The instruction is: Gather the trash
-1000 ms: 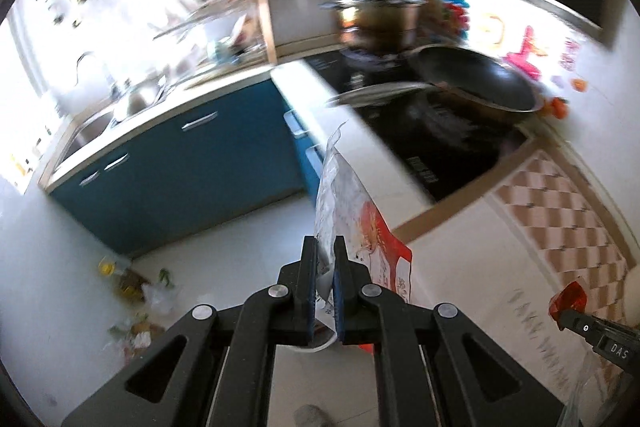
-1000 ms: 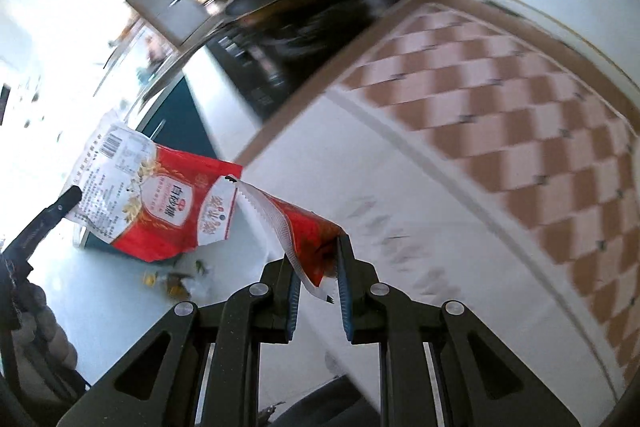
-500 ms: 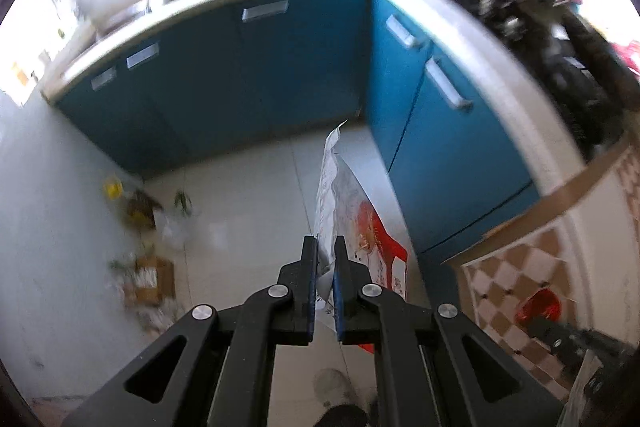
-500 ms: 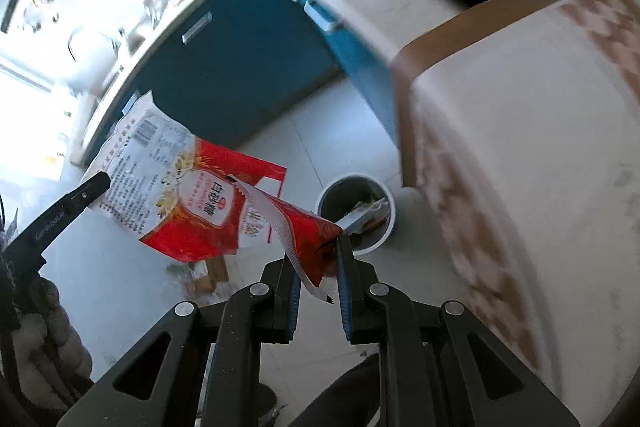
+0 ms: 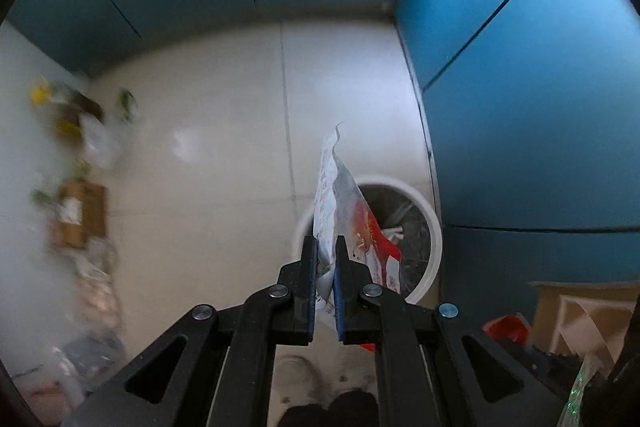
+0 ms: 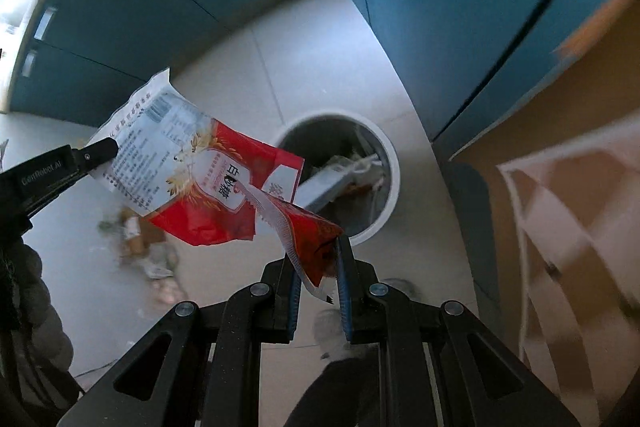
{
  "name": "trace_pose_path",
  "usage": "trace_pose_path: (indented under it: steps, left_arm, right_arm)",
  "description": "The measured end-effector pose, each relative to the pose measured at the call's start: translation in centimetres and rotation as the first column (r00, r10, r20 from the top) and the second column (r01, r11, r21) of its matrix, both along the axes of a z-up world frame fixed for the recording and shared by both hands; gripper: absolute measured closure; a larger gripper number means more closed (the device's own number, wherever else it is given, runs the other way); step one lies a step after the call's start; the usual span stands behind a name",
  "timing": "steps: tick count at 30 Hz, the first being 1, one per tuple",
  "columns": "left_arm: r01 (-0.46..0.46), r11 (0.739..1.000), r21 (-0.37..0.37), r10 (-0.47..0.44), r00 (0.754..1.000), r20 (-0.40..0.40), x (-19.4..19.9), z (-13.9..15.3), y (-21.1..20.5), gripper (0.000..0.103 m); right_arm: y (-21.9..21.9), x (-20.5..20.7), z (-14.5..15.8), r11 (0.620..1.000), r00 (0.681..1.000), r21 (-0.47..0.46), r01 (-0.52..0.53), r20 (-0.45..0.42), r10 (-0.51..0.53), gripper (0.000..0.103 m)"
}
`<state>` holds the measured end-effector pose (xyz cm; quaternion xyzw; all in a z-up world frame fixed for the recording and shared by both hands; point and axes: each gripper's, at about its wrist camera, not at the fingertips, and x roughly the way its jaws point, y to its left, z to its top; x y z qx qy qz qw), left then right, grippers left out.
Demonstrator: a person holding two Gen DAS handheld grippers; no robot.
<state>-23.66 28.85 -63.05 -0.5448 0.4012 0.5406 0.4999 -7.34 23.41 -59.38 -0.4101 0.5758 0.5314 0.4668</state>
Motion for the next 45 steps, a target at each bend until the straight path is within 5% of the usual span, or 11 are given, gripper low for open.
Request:
trace_pose_path:
  steps: [4, 9, 11, 13, 16, 18, 20, 27, 34, 45]
  left_arm:
    - [-0.009, 0.996, -0.093, 0.014, 0.998, 0.059, 0.4, -7.6, 0.9, 0.095]
    - [-0.007, 0.983, -0.185, 0.031, 0.992, 0.126, 0.6, -12.3, 0.4, 0.092]
    - [-0.014, 0.981, -0.192, 0.037, 0.992, 0.118, 0.7, -12.5, 0.2, 0.073]
    - [-0.022, 0.985, -0.17, 0.04, 0.994, 0.1, 0.4, -11.9, -0.1, 0.023]
    - [-0.045, 0.988, -0.151, 0.057, 0.995, 0.077, -0.6, -10.2, -0.9, 0.017]
    - [-0.047, 0.989, -0.14, 0.053, 0.998, 0.04, -1.0, -9.0, -1.7, 0.004]
    - [-0.048, 0.992, -0.117, 0.048, 0.999, -0.006, -1.8, -7.0, -2.8, 0.002]
    - [-0.057, 0.997, -0.043, 0.051, 0.99, -0.13, -2.6, 0.1, -6.4, 0.002]
    - [-0.059, 0.998, 0.013, 0.06, 0.988, -0.145, -2.9, 8.3, -11.2, 0.002]
    - [-0.016, 0.986, 0.168, 0.042, 0.988, -0.15, -2.5, 24.1, -20.0, 0.002]
  right_arm:
    - [1.9, 0.9, -8.4, 0.998, 1.0, -0.065, 0.004, 0.016, -0.003, 0.086]
    - [3.8, 0.9, -15.8, 0.993, 1.0, -0.12, -0.003, 0.024, 0.006, 0.086]
    - [4.7, 0.7, -17.8, 0.99, 1.0, -0.139, 0.0, 0.02, 0.003, 0.086]
    - [5.0, 0.6, -19.4, 0.986, 1.0, -0.168, 0.001, 0.011, 0.001, 0.085]
    - [5.3, 0.3, -20.3, 0.98, 1.0, -0.201, 0.002, -0.005, -0.003, 0.083]
    - [5.4, 0.4, -20.4, 0.978, 1.0, -0.209, -0.004, -0.015, 0.001, 0.067]
    - [5.4, 0.2, -20.0, 0.979, 1.0, -0.201, -0.009, -0.004, 0.008, 0.035]
    - [4.3, -1.0, -14.2, 0.988, 0.987, -0.129, -0.079, 0.131, 0.096, 0.003]
    - [1.1, -2.4, -3.5, 0.99, 0.975, -0.029, -0.139, 0.174, 0.142, 0.0]
    - [-8.2, -3.4, 17.3, 0.972, 0.971, 0.162, -0.17, 0.198, 0.136, 0.0]
